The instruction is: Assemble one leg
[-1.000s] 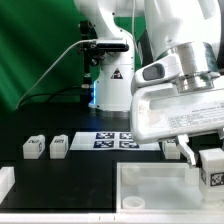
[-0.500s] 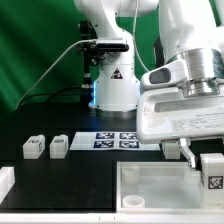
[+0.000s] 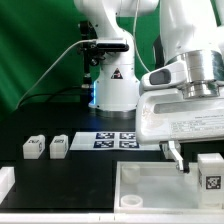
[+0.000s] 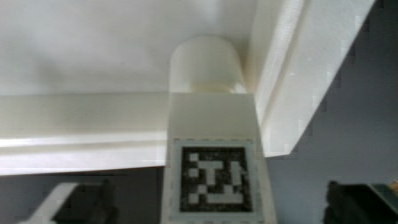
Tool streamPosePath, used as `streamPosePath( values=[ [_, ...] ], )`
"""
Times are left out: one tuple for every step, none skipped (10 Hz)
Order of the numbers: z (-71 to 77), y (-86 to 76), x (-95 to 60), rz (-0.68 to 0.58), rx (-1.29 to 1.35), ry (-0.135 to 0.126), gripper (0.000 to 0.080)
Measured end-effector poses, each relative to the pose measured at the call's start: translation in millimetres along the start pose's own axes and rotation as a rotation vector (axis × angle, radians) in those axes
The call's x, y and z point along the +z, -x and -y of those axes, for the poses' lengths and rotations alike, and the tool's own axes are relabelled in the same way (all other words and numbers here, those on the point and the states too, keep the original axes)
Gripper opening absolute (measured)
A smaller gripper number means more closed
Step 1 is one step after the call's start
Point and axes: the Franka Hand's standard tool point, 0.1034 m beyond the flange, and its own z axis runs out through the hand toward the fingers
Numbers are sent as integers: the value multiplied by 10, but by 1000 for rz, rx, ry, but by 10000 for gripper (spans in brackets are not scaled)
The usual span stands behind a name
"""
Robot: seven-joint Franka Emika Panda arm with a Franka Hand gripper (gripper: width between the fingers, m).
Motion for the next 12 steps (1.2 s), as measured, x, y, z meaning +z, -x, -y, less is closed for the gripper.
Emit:
streamPosePath(
  values=[
    [0,2,1,0,0,0,625],
    [0,3,2,1,0,0,644],
    [-1,4,2,1,0,0,644],
    [-1,5,3,1,0,0,649],
    [-1,6,3,1,0,0,649],
    [-1,6,4,1,0,0,649],
    [-1,6,4,1,0,0,649],
    [-6,1,0,2,1,0,649],
    [-26,-11,-41,60,11,-8,649],
    [-41,-73,-146,131,22,-22,649],
    [-79,-162,-189,121,27,-19,649],
    [-82,-134,-161,193,34,-30,649]
  ],
)
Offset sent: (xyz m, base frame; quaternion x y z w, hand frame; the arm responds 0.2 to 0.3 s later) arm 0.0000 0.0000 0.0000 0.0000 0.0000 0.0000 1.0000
